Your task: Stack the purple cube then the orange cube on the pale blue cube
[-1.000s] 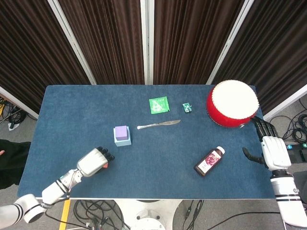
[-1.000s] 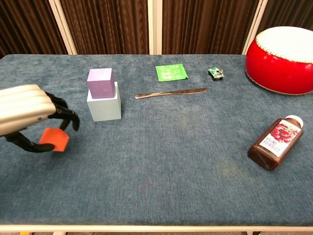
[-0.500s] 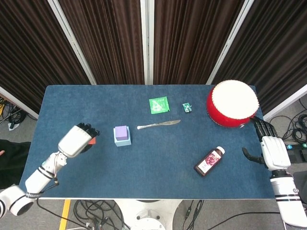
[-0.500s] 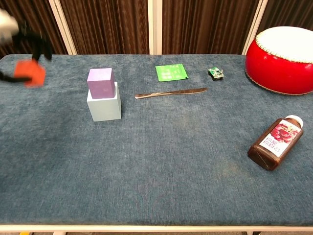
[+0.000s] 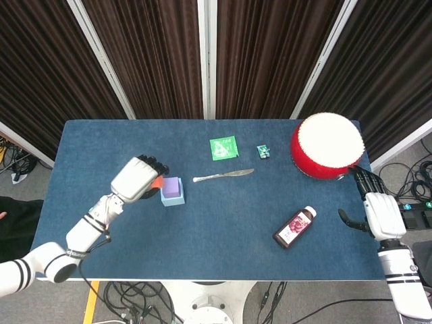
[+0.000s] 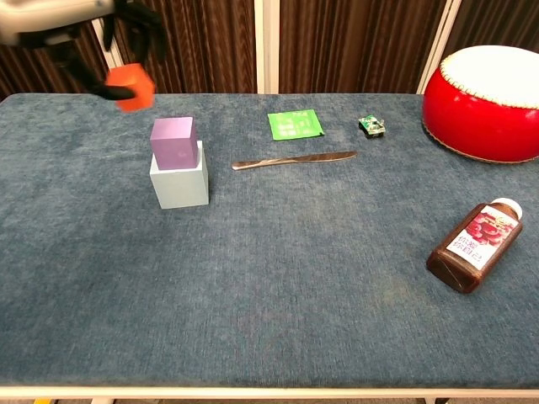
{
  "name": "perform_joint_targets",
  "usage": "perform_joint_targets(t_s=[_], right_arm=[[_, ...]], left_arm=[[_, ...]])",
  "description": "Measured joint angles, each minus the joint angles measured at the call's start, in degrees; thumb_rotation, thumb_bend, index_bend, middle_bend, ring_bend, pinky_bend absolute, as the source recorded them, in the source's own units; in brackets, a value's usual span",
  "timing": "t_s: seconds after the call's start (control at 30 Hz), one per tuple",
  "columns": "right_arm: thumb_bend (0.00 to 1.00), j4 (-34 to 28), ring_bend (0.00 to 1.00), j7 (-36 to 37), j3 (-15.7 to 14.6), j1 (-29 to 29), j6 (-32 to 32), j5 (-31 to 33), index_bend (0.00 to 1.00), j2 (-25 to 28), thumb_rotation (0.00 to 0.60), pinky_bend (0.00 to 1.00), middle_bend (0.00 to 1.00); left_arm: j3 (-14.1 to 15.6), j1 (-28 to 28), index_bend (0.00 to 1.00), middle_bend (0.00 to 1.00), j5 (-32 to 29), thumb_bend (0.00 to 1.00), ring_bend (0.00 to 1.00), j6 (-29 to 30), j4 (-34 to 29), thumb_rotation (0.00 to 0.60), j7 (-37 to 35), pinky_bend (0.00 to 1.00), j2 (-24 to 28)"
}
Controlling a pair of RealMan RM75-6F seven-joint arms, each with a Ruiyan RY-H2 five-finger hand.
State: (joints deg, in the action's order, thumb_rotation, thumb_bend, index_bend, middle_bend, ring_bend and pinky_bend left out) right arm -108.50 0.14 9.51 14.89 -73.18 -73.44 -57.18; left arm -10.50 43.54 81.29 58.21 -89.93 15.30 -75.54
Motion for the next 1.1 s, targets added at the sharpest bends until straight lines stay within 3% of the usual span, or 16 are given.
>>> perform_joint_targets(t_s=[0.2,0.37,0.63,1.1], right_arm=[[0.22,0.0,0.00,0.5,0.1,0.0,-0.1,0.2,0.00,0.2,0.600,0.00,0.03],[0.22,-0.1,0.00,0.9,0.2,-0.3,-0.6,-0.1,0.00,0.4,0.600,0.00,0.03],[0.22,0.0,0.00,1.1,0.2,-0.4,-0.7,-0.2,0.00,0.5,0.600,0.00,0.03],[0.22,-0.2,0.00,0.7,0.2,-0.4,-0.9,-0.2,0.00,0.4,0.600,0.00,0.03]], left_arm=[[-2.9,4.1,0.47,0.63,-8.2,0.33,0.44,-5.2,-0.1,0.600,4.4,0.50,-3.0],[-3.6,7.0,0.47,0.63,-14.1,0.33,0.44,-9.3,-1.1,0.600,8.6,0.50,-3.2],[-1.8,10.4,0.47,0.63,-17.7,0.33,0.44,-13.0,-1.6,0.600,12.8,0.50,-2.4],[0.1,12.1,0.47,0.63,-21.2,0.33,0.44,-12.9,-2.4,0.600,14.0,0.50,-0.5]])
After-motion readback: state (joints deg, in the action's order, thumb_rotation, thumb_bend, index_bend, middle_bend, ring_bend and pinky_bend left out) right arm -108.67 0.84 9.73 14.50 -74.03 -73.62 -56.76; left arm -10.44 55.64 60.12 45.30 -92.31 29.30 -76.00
